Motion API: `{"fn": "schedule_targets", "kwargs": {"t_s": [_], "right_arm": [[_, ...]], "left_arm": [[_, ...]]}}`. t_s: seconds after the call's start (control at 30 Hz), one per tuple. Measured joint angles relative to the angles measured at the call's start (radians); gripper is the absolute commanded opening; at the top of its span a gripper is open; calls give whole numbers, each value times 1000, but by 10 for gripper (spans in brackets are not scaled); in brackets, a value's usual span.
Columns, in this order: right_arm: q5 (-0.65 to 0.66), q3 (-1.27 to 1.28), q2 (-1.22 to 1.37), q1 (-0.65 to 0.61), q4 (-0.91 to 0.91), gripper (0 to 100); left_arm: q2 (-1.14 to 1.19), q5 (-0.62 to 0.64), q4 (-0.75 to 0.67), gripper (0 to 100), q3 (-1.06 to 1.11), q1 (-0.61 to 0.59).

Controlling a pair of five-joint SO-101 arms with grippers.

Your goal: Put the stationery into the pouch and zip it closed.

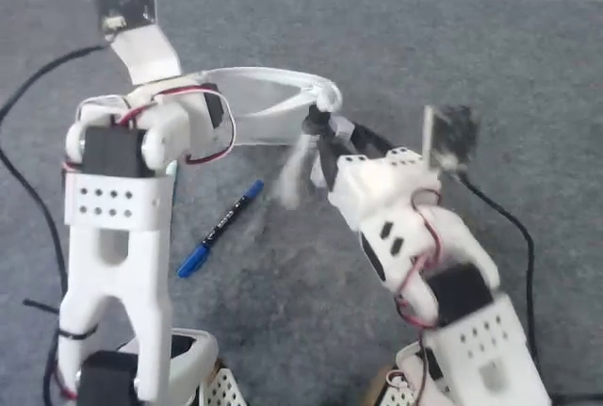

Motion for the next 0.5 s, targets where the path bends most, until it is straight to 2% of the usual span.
{"fn": "schedule_targets", "kwargs": {"t_s": [0.2, 0.33, 0.5], "right_arm": [[0, 106, -198, -6, -158, 6], [0, 149, -241, -6, -270, 6], [0, 210, -244, -86, -451, 6]], "left_arm": [[41, 2, 0, 13, -11, 0], [58, 2, 0, 13, -20, 0], [69, 2, 0, 13, -23, 0]]}}
